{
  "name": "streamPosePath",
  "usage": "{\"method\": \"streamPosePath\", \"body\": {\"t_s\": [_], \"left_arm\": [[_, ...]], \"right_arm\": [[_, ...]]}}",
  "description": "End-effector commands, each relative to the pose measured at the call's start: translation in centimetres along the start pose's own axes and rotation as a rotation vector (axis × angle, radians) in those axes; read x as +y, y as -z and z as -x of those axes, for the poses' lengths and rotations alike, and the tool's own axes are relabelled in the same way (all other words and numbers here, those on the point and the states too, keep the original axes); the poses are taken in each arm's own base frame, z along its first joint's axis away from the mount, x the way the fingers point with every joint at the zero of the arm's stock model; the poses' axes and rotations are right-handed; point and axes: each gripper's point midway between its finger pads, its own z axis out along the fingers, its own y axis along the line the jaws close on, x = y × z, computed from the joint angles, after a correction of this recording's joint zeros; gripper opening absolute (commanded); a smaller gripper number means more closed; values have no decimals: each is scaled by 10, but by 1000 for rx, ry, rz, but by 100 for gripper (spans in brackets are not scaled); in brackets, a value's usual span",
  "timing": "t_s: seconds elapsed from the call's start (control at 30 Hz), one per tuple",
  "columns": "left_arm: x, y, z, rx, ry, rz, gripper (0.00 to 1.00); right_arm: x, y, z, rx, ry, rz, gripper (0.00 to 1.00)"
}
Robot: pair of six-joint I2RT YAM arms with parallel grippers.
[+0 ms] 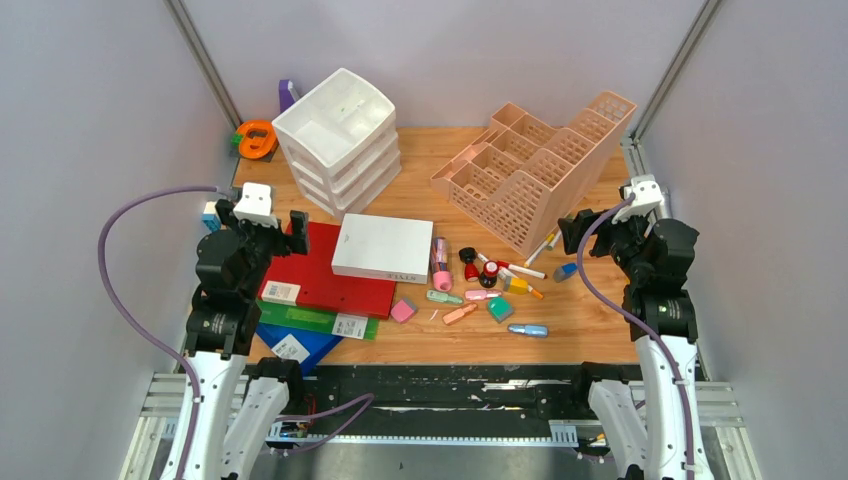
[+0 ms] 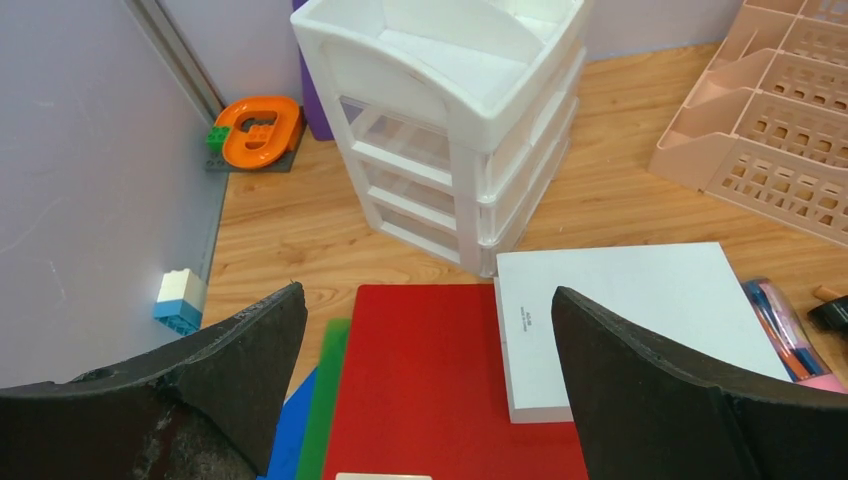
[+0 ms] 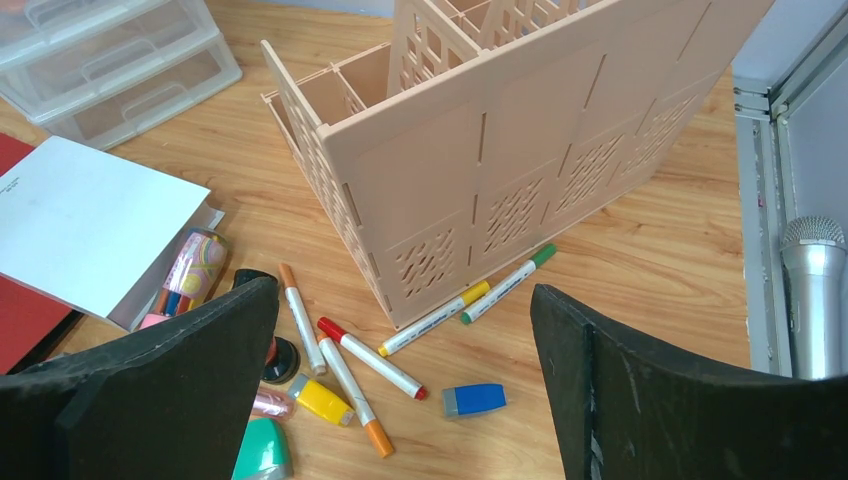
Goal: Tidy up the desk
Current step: Move the storage box to the corner of the board.
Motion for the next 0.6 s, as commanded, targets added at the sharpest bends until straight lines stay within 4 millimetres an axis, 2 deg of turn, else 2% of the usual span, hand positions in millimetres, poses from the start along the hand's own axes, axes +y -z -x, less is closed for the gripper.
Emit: {"method": "streamPosePath", "body": {"t_s": [0.0, 0.33, 0.57], "left_arm": [[1, 2, 13, -47, 14, 6, 100], [0, 2, 11, -39, 12, -1, 100], [-7, 4, 9, -29, 14, -40, 100]], "right_arm": [[3, 1, 14, -43, 3, 11, 100], [-2, 2, 21, -48, 22, -13, 100], [-11, 2, 67, -39, 44, -52, 100]]}}
